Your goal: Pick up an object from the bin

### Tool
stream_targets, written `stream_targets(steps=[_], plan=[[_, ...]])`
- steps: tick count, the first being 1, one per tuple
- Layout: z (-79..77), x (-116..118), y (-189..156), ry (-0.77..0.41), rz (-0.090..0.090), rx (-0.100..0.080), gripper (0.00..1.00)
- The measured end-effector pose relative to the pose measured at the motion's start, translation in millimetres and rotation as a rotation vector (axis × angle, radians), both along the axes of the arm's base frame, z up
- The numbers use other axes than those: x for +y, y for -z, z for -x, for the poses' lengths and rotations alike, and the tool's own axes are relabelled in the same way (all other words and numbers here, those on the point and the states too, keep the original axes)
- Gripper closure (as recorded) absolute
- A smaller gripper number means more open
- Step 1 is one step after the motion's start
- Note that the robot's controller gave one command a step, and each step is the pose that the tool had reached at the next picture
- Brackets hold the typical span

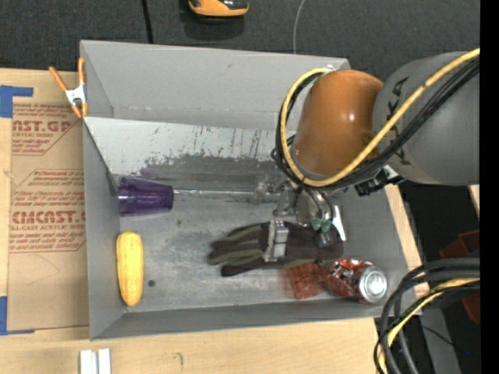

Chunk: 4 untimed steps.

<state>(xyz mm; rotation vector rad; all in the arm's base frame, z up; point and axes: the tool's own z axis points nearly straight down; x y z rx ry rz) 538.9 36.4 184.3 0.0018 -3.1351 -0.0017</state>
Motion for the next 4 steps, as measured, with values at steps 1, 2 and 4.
stream_targets(steps=[1, 2, 4], plan=[[-0.3, 0, -2, 0.000, 0.000, -0.002, 0.00], [0.8, -4, 2, -0.164, 0.000, -0.010, 0.00], [-4.3, 0, 91, -0.236, -0.001, -0.008, 1.00]])
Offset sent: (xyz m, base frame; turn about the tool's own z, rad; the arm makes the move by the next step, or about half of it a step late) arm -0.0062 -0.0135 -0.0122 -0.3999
